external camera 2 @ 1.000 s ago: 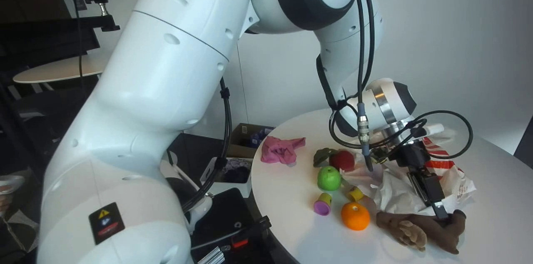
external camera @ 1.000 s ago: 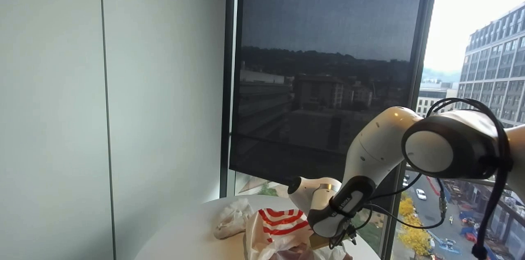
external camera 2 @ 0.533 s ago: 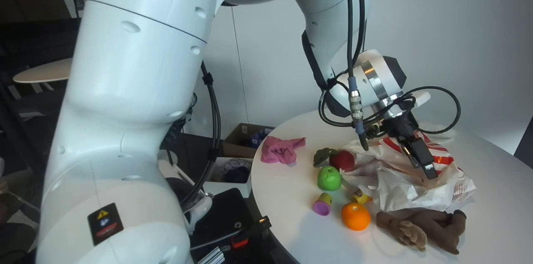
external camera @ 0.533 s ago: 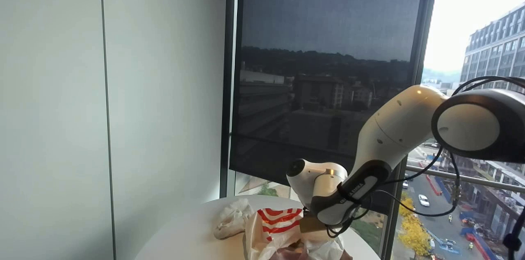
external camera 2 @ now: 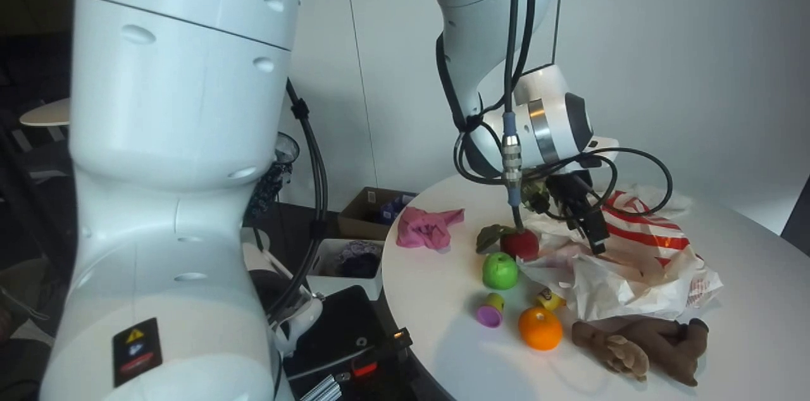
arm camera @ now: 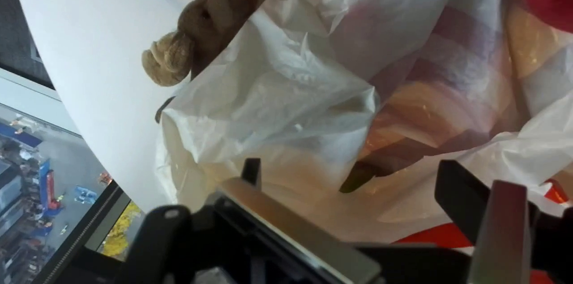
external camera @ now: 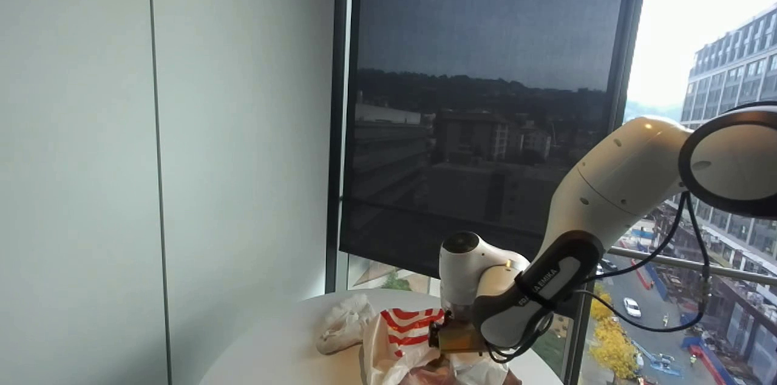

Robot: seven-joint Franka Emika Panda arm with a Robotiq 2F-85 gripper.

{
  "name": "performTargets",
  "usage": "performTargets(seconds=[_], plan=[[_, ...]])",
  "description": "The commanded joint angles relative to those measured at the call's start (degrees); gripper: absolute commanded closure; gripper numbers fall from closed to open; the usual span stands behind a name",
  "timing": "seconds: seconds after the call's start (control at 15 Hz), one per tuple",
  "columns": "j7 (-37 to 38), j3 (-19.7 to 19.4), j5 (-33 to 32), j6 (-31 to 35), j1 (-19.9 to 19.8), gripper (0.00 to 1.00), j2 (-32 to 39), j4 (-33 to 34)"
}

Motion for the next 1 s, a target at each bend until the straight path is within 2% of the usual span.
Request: performTargets(seconds=[0.0, 0.13, 0.2, 0.33, 0.4, 0.53, 0.6, 0.67, 0.93], plan=[[-11.5, 2.8, 7.4, 8.0, -1.4, 0.00, -3.2, -7.5], [-19.3, 4.6, 13.2, 10.4, -1.0, 0.00, -3.4, -9.9], [-21.7, 8.6, 13.4, 10.4, -3.9, 0.00, -2.9, -10.3], [-28.2, 12.9, 17.7, 10.0, -5.6, 0.00, -2.3, -11.1], [-33.8, 11.8, 23.3, 9.8, -3.0, 0.00, -2.5, -11.6], [-40.4, 12.0, 28.5, 8.4, -1.7, 0.00, -2.0, -11.6], [-42.3, 10.6, 29.3, 7.5, 0.0, 0.00, -1.5, -11.3], [-44.1, 9.4, 29.8, 7.3, 1.3, 0.00, -1.1, -11.3], [-45.1, 3.0, 24.9, 9.4, 7.0, 0.00, 0.6, -11.4]])
